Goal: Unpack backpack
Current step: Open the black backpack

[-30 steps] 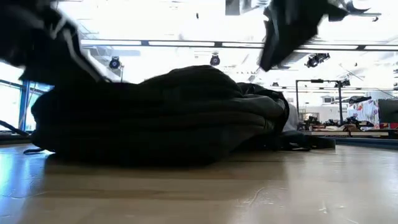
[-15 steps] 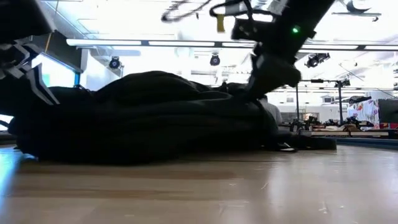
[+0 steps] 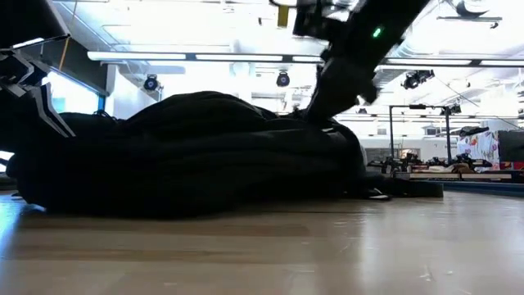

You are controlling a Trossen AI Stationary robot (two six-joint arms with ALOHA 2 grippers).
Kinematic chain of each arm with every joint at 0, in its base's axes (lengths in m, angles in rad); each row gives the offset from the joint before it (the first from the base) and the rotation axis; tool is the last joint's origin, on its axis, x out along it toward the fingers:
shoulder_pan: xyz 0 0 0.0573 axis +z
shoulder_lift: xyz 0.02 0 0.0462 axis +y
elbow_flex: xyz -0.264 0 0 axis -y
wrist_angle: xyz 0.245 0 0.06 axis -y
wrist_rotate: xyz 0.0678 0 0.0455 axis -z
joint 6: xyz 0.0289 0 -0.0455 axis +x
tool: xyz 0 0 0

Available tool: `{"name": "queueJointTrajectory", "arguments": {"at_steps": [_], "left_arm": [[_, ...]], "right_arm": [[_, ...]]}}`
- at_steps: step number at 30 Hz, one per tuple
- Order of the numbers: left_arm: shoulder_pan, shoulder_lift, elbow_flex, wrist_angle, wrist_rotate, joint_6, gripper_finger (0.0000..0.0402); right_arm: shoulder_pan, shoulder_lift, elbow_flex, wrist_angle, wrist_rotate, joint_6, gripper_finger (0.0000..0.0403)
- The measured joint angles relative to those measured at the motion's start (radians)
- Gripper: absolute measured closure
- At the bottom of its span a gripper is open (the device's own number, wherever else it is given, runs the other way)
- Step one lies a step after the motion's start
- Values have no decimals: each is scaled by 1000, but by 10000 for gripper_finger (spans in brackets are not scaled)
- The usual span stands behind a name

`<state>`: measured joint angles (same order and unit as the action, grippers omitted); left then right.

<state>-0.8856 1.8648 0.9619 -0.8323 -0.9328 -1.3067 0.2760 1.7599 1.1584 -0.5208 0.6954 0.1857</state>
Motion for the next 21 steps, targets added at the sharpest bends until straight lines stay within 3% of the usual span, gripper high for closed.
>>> {"name": "queueJointTrajectory", "arguments": {"at_steps": [7, 13, 17, 19, 21], "left_arm": [[0, 0, 0, 9, -2, 24, 391], [1, 0, 1, 32, -17, 44, 391], [1, 0, 0, 45, -22, 45, 391], [3, 0, 0, 57, -29, 42, 391], [5, 0, 0, 70, -35, 36, 391]], "right_arm": [[-123, 0, -46, -3, -99, 59, 251], [-183, -2, -140, 129, -199, 72, 261], [-174, -5, -193, 236, -185, 80, 322], [-155, -3, -190, 241, -179, 78, 373], [-126, -1, -169, 215, -164, 79, 391]]}}
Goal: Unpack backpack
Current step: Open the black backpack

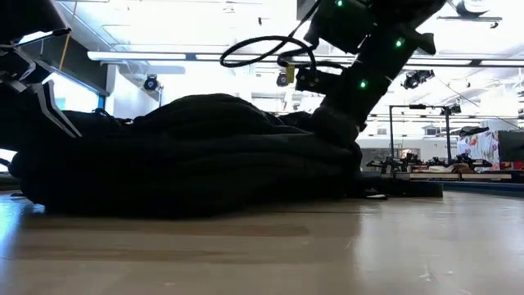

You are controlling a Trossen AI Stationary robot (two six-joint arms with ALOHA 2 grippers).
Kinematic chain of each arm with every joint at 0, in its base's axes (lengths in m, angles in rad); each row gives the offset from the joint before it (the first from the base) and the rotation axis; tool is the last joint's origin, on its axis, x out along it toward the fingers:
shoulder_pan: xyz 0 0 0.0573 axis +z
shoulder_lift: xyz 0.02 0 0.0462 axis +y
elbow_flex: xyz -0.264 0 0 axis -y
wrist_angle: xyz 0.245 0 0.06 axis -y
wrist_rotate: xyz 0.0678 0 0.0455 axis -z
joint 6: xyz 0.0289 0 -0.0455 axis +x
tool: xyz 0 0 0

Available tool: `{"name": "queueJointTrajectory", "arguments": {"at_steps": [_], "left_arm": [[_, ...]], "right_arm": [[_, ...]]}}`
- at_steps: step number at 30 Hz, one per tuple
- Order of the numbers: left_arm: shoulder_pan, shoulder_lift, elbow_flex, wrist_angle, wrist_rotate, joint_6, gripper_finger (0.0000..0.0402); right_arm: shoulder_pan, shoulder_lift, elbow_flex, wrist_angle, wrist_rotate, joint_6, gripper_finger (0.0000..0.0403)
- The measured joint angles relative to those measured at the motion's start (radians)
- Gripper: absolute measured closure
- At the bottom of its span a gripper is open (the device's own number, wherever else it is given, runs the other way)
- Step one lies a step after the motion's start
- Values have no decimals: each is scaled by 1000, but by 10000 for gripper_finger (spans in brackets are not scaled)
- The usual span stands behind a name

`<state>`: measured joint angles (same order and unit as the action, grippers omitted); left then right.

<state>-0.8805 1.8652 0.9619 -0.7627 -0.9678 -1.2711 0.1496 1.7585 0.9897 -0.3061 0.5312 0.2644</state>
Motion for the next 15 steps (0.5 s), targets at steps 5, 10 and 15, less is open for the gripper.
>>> {"name": "queueJointTrajectory", "arguments": {"at_steps": [5, 10, 15], "left_arm": [[16, 0, 0, 28, 4, 0, 391], [20, 0, -7, 29, 5, 0, 391], [20, -3, -38, 63, -5, 0, 391]], "right_arm": [[89, 1, 115, -195, 49, 5, 400], [114, 1, 186, -428, 64, 114, 383], [114, 1, 240, -525, 59, 82, 319]]}}
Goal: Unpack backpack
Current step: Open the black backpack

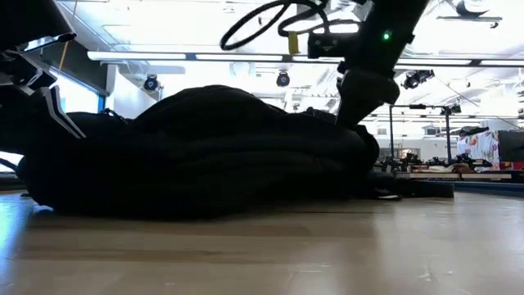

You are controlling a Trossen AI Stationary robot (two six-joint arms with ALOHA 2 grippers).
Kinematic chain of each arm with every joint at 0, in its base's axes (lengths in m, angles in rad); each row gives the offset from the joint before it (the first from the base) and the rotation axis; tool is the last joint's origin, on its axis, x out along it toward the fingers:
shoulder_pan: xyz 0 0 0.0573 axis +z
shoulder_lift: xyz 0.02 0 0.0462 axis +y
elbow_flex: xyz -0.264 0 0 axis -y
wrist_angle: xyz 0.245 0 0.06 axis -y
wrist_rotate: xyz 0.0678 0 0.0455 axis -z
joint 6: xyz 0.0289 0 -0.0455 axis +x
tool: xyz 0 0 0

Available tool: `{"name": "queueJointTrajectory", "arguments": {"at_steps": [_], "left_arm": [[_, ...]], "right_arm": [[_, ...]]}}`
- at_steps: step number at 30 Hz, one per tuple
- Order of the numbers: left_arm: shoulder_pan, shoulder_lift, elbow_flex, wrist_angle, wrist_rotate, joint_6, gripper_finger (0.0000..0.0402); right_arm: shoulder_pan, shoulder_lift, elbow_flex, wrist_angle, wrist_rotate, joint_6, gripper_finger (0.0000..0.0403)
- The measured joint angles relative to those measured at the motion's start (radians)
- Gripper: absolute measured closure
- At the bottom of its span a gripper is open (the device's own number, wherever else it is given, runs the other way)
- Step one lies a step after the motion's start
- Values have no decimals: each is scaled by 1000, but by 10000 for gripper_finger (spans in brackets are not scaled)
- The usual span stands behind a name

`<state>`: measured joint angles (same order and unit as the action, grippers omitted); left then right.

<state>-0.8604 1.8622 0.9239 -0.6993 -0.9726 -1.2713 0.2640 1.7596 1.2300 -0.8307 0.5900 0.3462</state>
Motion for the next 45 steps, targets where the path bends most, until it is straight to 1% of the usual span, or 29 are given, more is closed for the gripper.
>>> {"name": "queueJointTrajectory", "arguments": {"at_steps": [5, 9, 14, 17, 19, 22, 25, 30, 33, 36, 40, 43, 45], "left_arm": [[0, 0, -6, 13, 0, 19, 391], [0, 0, -7, 26, 3, 53, 391], [0, 0, -8, 30, 7, 56, 391], [0, 1, -8, 32, 7, 57, 391], [0, 1, -8, 37, 7, 63, 391], [-3, 2, -9, 44, 6, 72, 391], [-3, 2, -9, 47, 7, 71, 391], [-4, 3, -9, 48, 2, 43, 391], [-1, 3, -9, 50, -2, 16, 391], [4, 3, -9, 54, -5, -9, 391], [9, 3, -9, 92, -11, -15, 391], [10, 3, -9, 112, -13, -16, 391], [10, 3, -9, 124, -18, -18, 391]], "right_arm": [[-2, 0, 43, 36, 3, -216, 240], [-33, 0, 43, 68, 4, -388, 201], [-79, 31, 43, 133, 2, -590, 191], [-97, 52, 43, 161, -58, -711, 195], [-101, 72, 43, 166, -74, -746, 203], [-100, 82, 43, 173, -87, -748, 226], [-87, 84, 43, 176, -92, -747, 259], [-46, 67, 50, 167, -75, -661, 329], [-15, 66, 87, 120, -68, -597, 373], [7, 66, 131, 67, -61, -516, 379], [32, 66, 148, 7, -45, -331, 379], [56, 63, 101, 0, -44, -185, 381], [79, 64, 55, 25, -36, -94, 390]]}}
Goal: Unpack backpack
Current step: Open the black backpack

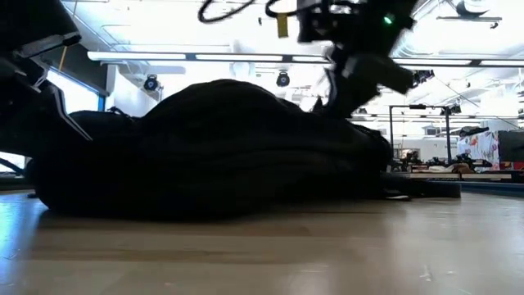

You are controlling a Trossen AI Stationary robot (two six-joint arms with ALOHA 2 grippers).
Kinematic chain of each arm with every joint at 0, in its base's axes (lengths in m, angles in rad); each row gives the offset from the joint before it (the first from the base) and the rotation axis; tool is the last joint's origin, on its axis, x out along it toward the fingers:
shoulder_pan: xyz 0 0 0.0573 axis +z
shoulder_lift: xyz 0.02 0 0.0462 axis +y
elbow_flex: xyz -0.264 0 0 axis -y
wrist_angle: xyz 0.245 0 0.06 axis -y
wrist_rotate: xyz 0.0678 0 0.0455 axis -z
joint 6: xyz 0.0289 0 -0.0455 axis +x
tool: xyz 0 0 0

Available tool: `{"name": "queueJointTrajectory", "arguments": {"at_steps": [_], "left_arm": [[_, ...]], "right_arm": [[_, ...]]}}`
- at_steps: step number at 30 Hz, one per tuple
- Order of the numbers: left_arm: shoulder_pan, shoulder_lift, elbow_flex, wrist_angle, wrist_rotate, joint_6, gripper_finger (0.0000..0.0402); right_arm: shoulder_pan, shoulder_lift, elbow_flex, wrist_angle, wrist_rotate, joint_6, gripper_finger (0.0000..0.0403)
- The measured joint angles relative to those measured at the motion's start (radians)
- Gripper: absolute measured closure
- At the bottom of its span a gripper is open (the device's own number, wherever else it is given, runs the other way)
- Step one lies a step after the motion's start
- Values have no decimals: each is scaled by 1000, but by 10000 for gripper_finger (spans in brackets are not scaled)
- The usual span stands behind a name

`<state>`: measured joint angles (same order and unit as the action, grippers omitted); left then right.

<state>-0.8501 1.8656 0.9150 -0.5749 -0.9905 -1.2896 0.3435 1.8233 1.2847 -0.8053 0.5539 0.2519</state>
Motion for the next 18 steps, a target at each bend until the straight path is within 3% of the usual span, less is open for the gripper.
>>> {"name": "queueJointTrajectory", "arguments": {"at_steps": [6, 11, 18], "left_arm": [[7, 18, -2, 113, -51, -3, 398], [34, 72, 2, 252, -92, 97, 400], [45, 80, 3, 211, -95, 112, 401]], "right_arm": [[88, -2, -129, 276, 84, 210, 401], [121, 0, -184, 546, 177, 229, 401], [44, 0, -195, 555, 256, 160, 401]]}}
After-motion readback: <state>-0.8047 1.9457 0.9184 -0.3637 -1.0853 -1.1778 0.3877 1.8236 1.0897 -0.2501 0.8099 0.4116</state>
